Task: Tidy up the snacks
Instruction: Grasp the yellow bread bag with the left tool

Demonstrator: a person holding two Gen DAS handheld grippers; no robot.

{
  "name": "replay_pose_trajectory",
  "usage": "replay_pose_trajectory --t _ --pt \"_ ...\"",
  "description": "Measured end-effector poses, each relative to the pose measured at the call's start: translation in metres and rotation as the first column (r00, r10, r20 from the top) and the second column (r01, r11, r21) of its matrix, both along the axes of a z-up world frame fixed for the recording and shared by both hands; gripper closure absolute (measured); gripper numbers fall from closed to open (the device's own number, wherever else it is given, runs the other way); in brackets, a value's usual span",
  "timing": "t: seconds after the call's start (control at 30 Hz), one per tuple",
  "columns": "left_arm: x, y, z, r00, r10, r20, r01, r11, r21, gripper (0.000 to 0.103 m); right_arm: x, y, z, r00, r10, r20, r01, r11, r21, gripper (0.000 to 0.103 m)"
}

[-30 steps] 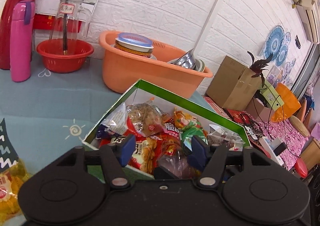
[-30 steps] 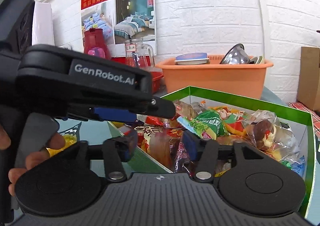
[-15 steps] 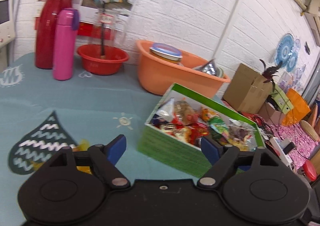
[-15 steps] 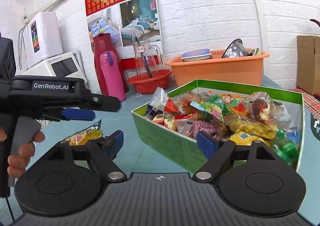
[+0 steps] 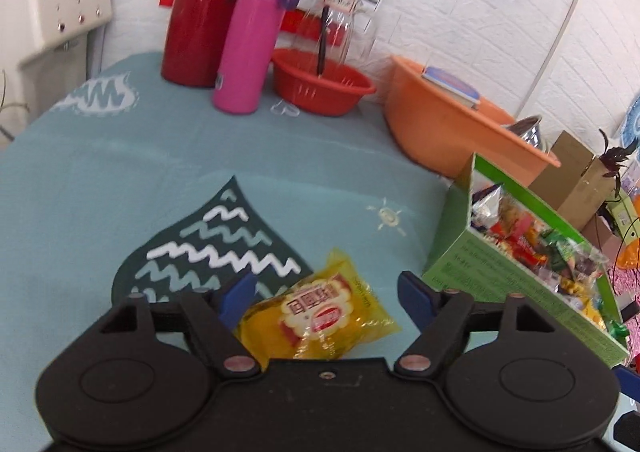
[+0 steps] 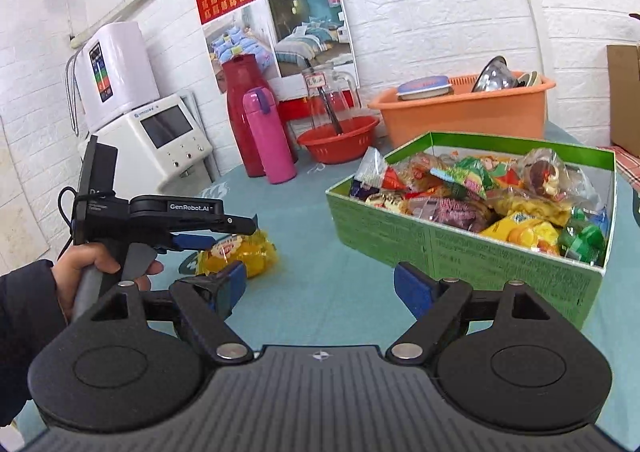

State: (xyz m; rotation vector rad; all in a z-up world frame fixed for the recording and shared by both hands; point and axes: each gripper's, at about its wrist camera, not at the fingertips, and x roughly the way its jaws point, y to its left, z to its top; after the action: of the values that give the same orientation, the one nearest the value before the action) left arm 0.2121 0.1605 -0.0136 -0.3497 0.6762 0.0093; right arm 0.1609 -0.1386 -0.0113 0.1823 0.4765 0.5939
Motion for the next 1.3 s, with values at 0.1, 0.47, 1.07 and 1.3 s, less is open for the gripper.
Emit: replay_pose_trajectory --t 0.1,0.47,1.07,1.3 --pt "-0.009 -0.010 -0.007 0.997 -0.073 -0.032 0.073 0.997 0.010 0.038 -0.001 0.002 -0.005 1.000 -0.004 -0.024 0.004 1.000 -0.008 0.000" --pt "-0.069 -0.085 -0.010 0.980 -0.195 -0.042 0.189 0.975 -0.112 0.019 -0.022 0.011 -0.030 0.991 0.034 -0.126 -0.041 0.998 -0.051 0.000" --pt "-0.087 -0.087 -0.013 0.965 -0.256 -0.057 0.244 0.957 -0.159 0.008 -0.030 0.051 -0.045 0.980 0.091 -0.178 -0.104 0.992 -0.069 0.000" --pt "-0.082 -0.088 -0.018 0.961 -0.268 -0.071 0.256 0.955 -0.152 0.012 -0.025 0.052 -0.047 0.979 0.089 -0.184 -0.104 0.992 -0.074 0.000"
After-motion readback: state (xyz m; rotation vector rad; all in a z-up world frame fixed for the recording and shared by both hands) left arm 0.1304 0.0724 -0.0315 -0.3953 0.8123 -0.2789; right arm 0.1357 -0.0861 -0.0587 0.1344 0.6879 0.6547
